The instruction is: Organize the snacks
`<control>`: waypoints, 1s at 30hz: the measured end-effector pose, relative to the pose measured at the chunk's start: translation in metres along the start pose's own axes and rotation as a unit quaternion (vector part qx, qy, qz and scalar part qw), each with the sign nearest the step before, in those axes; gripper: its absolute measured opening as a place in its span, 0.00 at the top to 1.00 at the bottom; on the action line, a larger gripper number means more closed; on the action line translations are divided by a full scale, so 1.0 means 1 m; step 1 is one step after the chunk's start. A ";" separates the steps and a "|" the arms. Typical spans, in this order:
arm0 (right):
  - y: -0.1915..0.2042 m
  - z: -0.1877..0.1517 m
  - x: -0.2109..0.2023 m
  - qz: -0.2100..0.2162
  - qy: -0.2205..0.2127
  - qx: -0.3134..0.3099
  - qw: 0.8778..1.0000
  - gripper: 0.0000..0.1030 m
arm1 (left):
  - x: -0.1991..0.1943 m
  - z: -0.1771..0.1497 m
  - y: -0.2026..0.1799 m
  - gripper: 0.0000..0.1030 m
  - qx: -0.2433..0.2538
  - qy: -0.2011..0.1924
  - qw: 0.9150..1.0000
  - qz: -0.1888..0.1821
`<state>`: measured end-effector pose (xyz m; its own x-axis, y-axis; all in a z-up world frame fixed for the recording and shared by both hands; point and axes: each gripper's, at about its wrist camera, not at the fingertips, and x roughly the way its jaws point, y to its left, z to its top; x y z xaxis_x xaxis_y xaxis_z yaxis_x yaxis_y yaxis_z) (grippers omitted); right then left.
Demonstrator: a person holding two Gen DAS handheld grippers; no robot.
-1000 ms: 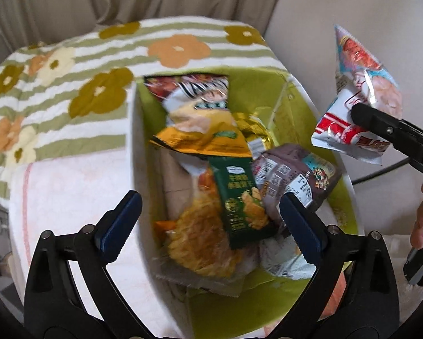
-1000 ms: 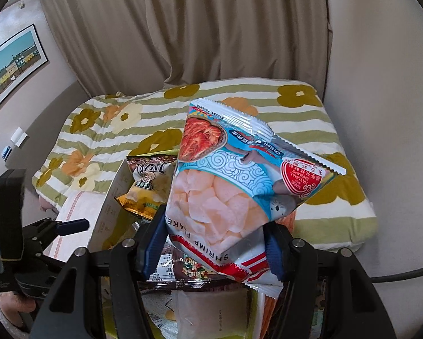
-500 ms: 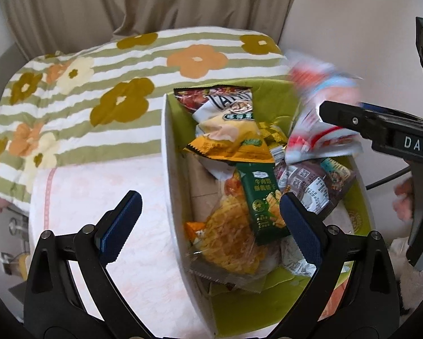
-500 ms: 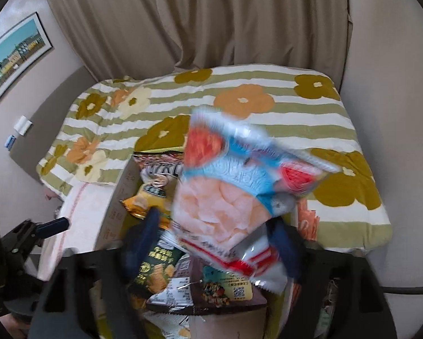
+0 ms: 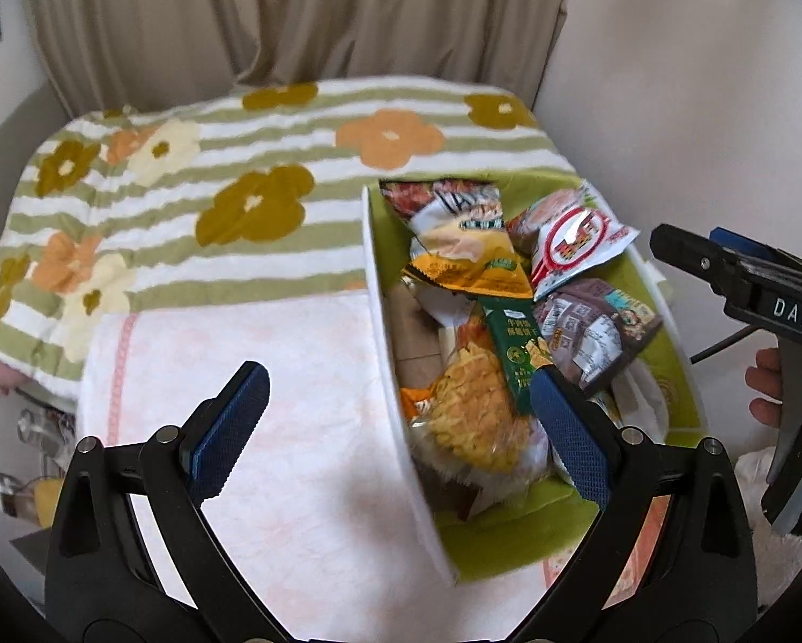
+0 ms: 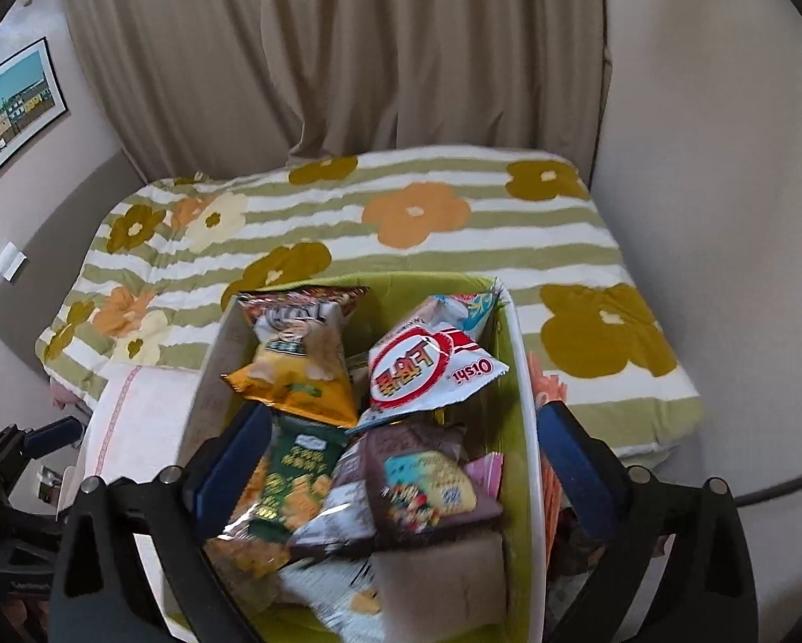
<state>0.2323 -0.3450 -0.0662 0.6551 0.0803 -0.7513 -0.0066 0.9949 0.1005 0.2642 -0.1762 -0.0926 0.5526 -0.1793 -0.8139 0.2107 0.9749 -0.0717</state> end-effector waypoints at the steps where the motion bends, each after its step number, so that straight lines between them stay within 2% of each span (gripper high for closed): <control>1: 0.006 -0.003 -0.013 -0.003 -0.011 -0.001 1.000 0.04 | -0.010 -0.002 0.003 0.05 0.003 -0.009 1.000 -0.001; 7: 0.051 -0.027 -0.091 -0.018 -0.077 -0.017 0.997 0.04 | -0.090 -0.022 0.023 0.05 0.017 -0.083 0.996 0.000; 15: 0.124 -0.090 -0.181 -0.025 -0.141 -0.034 0.989 0.02 | -0.196 -0.079 0.053 0.00 0.021 -0.198 0.980 0.031; 23: 0.160 -0.146 -0.212 -0.053 -0.174 -0.018 0.983 0.02 | -0.246 -0.141 0.080 0.00 0.017 -0.225 0.973 0.047; 30: 0.166 -0.167 -0.223 -0.057 -0.182 -0.003 0.982 0.02 | -0.265 -0.173 0.092 0.00 0.006 -0.246 0.968 0.049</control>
<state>-0.0415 -0.1871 0.0092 0.8789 -0.0570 -0.4737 0.0786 0.9966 0.0260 -0.0023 -0.0164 0.0172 0.8868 -0.1299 -0.4435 0.1453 0.9894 0.0007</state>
